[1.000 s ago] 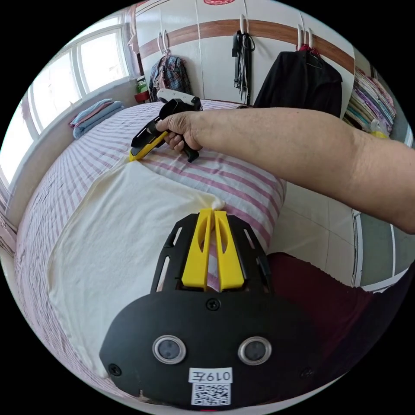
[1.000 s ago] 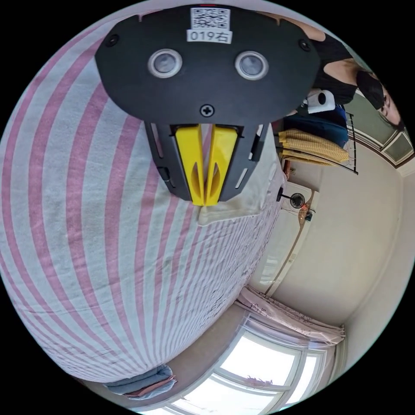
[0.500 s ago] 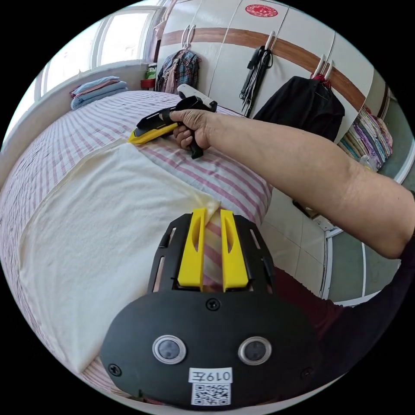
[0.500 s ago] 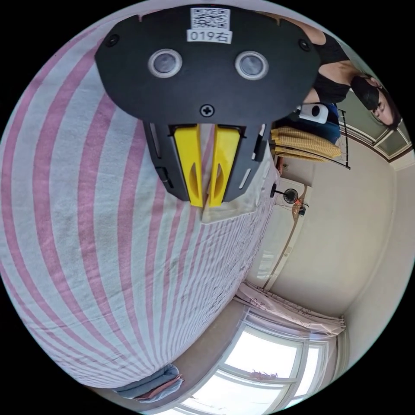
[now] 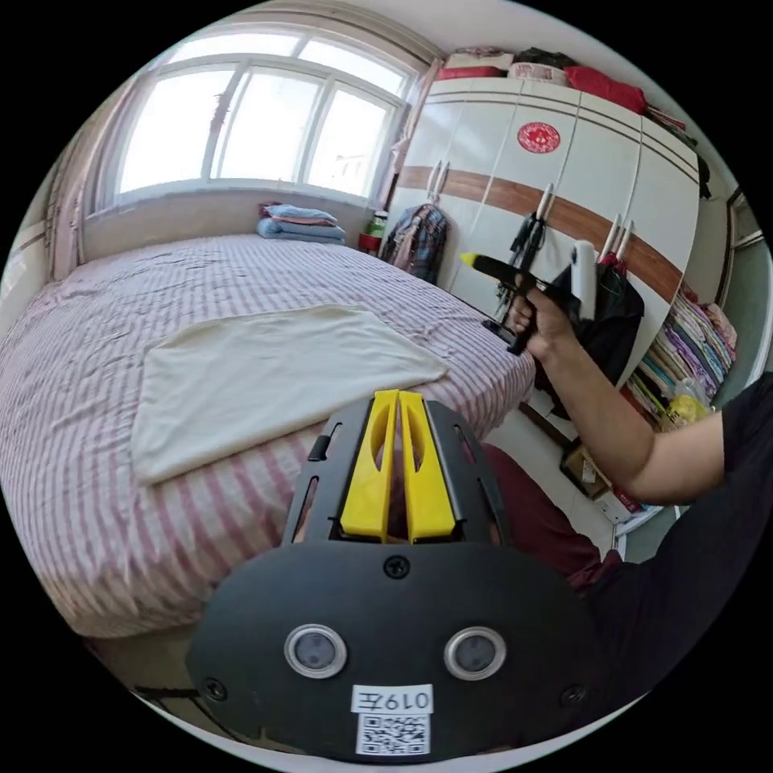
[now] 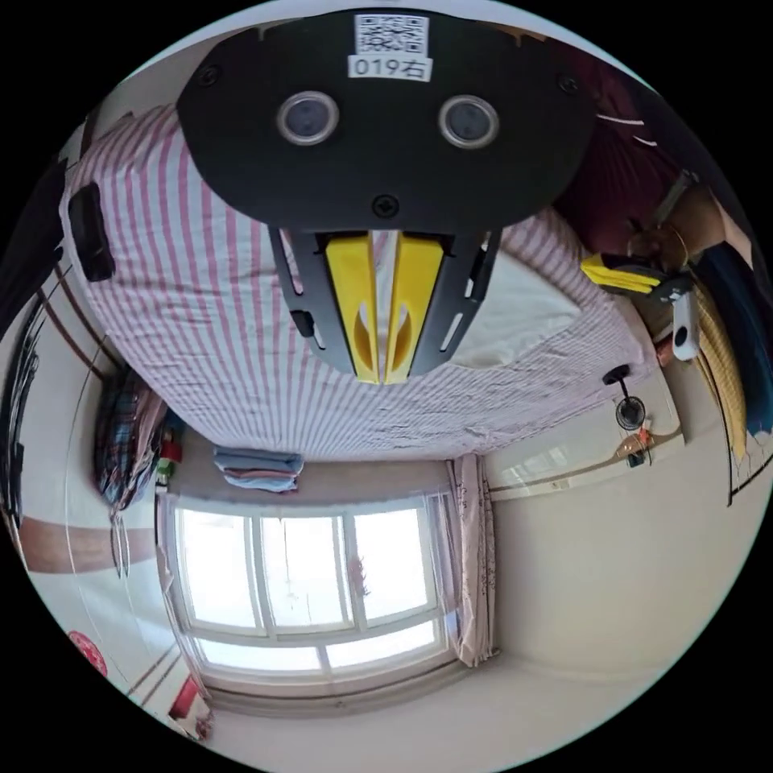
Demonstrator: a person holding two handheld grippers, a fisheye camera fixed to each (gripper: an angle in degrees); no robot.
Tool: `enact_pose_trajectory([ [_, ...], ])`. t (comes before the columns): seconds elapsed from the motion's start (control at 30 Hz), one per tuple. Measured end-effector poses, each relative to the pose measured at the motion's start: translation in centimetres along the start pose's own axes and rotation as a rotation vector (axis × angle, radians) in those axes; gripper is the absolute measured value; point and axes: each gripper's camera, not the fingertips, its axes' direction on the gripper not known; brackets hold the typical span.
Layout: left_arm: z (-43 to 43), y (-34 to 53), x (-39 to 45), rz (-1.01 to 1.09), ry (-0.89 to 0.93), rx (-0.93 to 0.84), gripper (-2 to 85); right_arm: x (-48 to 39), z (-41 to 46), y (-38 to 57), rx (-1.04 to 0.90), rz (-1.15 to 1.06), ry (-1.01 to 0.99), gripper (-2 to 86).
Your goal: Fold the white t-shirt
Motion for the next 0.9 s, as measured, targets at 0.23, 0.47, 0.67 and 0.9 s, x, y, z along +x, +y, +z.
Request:
enact_pose_trajectory([
  [0.23,-13.8,9.5,-7.5,-0.068,-0.353,-0.034,1.0,-23.4,-4.9,10.3,-0.129,-0.019,0.051,5.5],
  [0.47,-16.0,16.9,-14.9,-0.087,-0.305,-0.105,1.1,-34.4,-5.0,11.9,-0.288,-0.011,0.163,0.4],
  [0.67,-17.3,19.2,-23.7,-0.104,-0.213,-0.113,1.2,-46.0,-4.4,12.3,-0.253,-0.139,0.076,-0.8],
  [0.9,-17.5,21.1,-36.5,-0.186,-0.223,-0.11,2.5,-59.5,1.3,11.6,-0.286,-0.265,-0.057,2.0],
])
